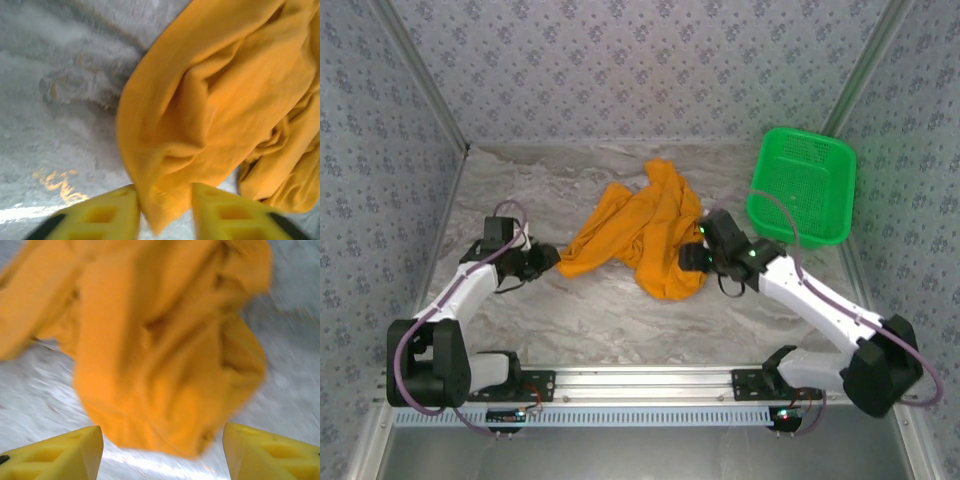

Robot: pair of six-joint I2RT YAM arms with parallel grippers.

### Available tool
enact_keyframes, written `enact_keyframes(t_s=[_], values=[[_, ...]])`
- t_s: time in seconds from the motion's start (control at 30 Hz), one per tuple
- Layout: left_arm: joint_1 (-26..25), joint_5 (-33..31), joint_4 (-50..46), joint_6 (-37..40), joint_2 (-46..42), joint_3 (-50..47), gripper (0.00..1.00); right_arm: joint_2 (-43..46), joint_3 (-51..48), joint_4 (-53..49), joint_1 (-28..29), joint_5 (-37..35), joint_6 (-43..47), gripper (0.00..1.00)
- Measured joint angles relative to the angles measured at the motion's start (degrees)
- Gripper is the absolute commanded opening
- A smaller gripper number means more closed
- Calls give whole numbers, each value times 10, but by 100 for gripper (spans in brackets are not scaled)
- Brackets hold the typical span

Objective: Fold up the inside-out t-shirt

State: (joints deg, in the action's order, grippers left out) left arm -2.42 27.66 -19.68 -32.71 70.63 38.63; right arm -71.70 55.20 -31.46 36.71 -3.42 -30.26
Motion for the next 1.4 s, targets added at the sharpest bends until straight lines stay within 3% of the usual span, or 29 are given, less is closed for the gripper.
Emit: enact_keyframes(t_s=[0.13,0.23,0.37,0.47,0.53,0.6,0.63,0.67,0.7,0.73,0.8,0.83,1.0,1.13,1.3,1.33,1.37,1.4], values=[[0,-12,-3,-8,-2,19,47,-127,111,21,12,5,31,66],[-15,-30,-29,-19,-26,16,54,-232,207,28,9,9,44,65],[-78,-43,-27,-50,-73,-22,62,-327,278,37,7,10,44,63],[-125,-50,-5,-77,-58,-62,66,-371,291,32,13,0,43,59],[-140,-65,1,-90,-21,-69,69,-391,291,25,16,-7,42,49],[-150,-88,14,-95,31,-65,68,-403,291,18,17,-9,42,23],[-152,-96,20,-96,51,-62,65,-405,291,15,17,-9,39,15],[-152,-102,13,-101,74,-49,58,-405,291,12,15,-10,39,6],[-150,-103,-2,-106,88,-34,44,-405,291,11,13,-12,40,0],[-150,-109,-17,-108,103,-23,25,-404,291,10,11,-13,38,0],[-146,-126,-51,-101,128,-3,1,-402,291,4,4,-14,38,0],[-141,-129,-72,-97,137,10,0,-398,291,1,-2,-14,39,0],[-126,-130,-39,-60,172,87,0,-343,297,-14,-59,0,59,0],[-59,-120,-62,-28,154,189,0,-284,353,-40,-107,21,110,0],[31,-107,-97,-2,118,305,0,-156,351,-59,-70,22,165,0],[45,-105,-100,1,108,312,0,-115,314,-50,-44,13,166,10],[56,-105,-103,2,96,312,4,-72,265,-41,-14,5,164,29],[63,-105,-105,2,84,305,23,-29,203,-27,19,2,159,45]])
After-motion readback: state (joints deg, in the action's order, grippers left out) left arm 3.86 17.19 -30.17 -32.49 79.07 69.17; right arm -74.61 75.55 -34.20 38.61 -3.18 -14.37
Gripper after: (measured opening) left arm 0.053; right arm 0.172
